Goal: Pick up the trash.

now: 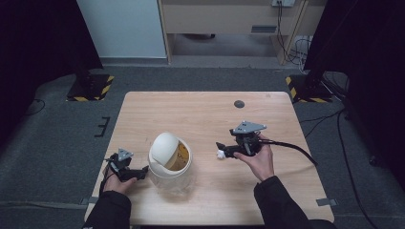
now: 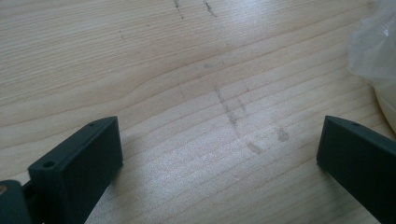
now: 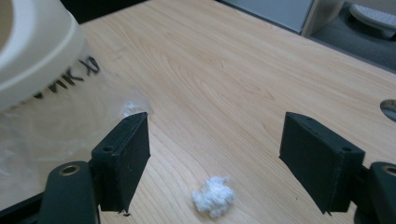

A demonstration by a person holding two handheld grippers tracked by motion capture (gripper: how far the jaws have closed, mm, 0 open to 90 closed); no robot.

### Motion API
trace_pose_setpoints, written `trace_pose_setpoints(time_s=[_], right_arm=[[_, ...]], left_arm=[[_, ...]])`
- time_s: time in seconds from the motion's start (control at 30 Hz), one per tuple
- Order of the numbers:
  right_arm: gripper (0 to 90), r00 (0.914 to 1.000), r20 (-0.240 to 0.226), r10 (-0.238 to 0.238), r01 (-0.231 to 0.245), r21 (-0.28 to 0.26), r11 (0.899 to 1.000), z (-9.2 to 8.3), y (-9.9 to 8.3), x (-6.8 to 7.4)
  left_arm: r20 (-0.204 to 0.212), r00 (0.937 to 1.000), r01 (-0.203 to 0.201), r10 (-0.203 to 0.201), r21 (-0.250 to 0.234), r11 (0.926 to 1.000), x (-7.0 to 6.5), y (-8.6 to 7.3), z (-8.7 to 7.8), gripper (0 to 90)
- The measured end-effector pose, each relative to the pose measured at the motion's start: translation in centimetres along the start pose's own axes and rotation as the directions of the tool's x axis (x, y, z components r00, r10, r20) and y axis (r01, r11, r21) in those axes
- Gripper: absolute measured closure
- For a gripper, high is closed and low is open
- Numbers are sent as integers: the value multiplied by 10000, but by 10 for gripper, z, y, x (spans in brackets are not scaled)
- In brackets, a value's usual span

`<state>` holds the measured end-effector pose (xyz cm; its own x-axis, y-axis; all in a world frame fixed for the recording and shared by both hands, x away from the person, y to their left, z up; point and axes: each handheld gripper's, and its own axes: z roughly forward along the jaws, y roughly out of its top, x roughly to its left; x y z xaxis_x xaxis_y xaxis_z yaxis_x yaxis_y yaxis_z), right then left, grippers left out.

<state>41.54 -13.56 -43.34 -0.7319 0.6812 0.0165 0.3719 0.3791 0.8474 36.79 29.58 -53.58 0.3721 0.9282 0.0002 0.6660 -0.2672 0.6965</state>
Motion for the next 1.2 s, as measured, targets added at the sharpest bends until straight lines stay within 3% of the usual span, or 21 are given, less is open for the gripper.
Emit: trace_pose_setpoints(time_s=[0.57,1.2], right_arm=[[287,9995,306,-86,46,1293,9916,33,-33,-7],[380,9997,206,-162,101,2685,9632,65,-51,-2]], left_arm=[[0,10000,2,-2,0,10000,0,0,0,0],[2,10000,11,-11,-8,10000,0,0,0,0]])
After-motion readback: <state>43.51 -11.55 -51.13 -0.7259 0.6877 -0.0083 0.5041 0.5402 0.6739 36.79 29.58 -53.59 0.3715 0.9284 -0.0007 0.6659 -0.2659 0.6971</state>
